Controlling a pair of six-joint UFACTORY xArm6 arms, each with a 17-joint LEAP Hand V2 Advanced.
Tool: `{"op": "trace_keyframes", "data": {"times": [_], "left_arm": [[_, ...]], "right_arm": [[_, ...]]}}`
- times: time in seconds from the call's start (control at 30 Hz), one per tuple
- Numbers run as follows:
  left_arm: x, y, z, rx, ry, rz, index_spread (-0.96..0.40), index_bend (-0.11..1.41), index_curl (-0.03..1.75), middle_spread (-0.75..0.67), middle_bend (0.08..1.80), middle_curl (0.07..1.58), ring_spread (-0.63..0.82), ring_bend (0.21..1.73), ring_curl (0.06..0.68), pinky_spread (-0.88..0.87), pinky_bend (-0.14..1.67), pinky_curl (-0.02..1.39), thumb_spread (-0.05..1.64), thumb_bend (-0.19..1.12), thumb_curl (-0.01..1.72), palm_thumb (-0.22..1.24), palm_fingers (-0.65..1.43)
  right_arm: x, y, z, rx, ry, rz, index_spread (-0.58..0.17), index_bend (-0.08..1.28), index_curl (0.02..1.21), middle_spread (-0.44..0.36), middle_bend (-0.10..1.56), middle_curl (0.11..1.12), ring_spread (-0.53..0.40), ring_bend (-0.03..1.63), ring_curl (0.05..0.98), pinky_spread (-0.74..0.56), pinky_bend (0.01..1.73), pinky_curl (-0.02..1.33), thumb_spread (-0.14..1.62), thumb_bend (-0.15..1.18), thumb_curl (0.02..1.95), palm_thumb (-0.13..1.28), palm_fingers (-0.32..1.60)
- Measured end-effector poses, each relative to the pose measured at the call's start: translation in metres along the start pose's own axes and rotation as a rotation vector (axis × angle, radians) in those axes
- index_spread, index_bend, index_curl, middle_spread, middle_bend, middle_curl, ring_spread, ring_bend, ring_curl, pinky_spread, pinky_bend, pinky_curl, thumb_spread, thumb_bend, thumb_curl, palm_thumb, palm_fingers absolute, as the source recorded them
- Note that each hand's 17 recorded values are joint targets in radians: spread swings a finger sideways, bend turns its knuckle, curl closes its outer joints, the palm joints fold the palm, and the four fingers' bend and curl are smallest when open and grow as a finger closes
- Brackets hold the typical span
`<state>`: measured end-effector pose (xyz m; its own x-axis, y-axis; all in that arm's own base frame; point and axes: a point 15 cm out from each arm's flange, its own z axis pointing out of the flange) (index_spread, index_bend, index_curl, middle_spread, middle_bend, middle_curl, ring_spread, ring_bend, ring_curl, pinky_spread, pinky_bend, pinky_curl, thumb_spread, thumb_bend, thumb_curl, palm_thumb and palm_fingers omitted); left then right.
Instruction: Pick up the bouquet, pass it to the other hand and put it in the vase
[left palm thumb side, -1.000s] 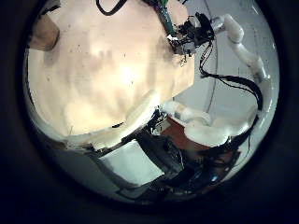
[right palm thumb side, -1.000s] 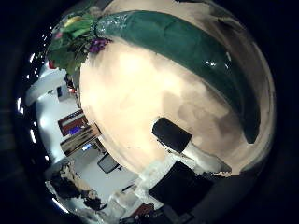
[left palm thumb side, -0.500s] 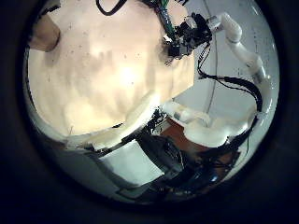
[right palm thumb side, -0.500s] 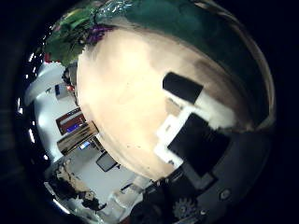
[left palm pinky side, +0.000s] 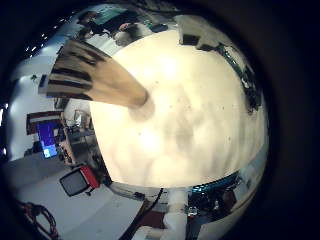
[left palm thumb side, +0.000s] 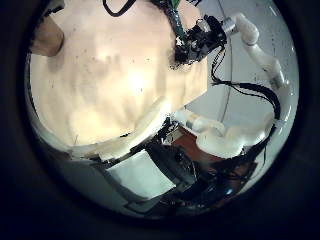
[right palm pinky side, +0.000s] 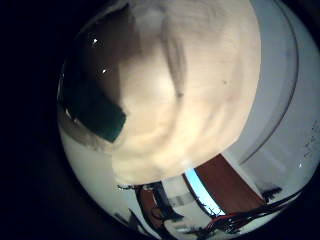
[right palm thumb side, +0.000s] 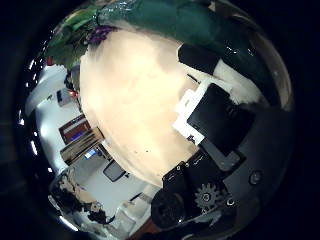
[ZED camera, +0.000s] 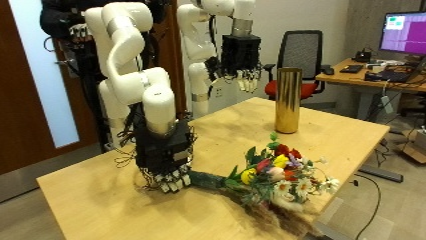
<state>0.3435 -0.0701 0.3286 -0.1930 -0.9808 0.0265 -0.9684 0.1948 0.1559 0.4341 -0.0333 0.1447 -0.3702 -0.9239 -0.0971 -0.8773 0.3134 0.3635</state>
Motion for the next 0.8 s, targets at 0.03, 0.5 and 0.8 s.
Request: {"op": "trace_keyframes", "data": {"times": [0.03, 0.5, 0.8], "left_arm": [[0.0, 0.0, 0.0, -0.001, 0.0, 0.0, 0.0, 0.18, 0.43, 0.02, 0.23, 0.44, 0.16, 0.56, 0.113, 0.08, 0.29, 0.32, 1.11, -0.02, 0.26, 0.3, 0.42], [0.0, 0.0, -0.001, -0.001, 0.0, -0.003, 0.0, 0.18, 0.43, 0.02, 0.22, 0.44, 0.15, 0.57, 0.115, 0.07, 0.29, 0.32, 1.11, -0.02, 0.26, 0.3, 0.42], [-0.002, -0.001, -0.006, 0.01, 0.006, -0.011, 0.0, 0.18, 0.44, 0.02, 0.22, 0.44, 0.15, 0.57, 0.112, 0.06, 0.29, 0.32, 1.11, -0.02, 0.26, 0.3, 0.43]], "right_arm": [[-0.001, 0.001, -0.002, 0.001, 0.0, -0.002, -0.382, 0.57, 0.7, -0.243, 0.92, 0.66, -0.291, 1.12, 0.422, -0.54, 1.03, 0.31, 0.99, -0.01, 0.43, 0.8, 1.38], [0.001, -0.003, -0.058, 0.16, -0.032, -0.019, -0.352, 0.93, 0.98, -0.209, 1.23, 0.85, -0.214, 1.42, 0.599, -0.24, 1.45, 0.58, 0.89, 0.01, 0.57, 1.13, 1.12], [0.009, 0.015, -0.141, 0.362, -0.114, -0.052, -0.325, 0.96, 1.05, -0.171, 1.28, 0.87, -0.2, 1.44, 0.624, -0.2, 1.41, 0.65, 0.76, -0.01, 0.73, 1.22, 1.11]]}}
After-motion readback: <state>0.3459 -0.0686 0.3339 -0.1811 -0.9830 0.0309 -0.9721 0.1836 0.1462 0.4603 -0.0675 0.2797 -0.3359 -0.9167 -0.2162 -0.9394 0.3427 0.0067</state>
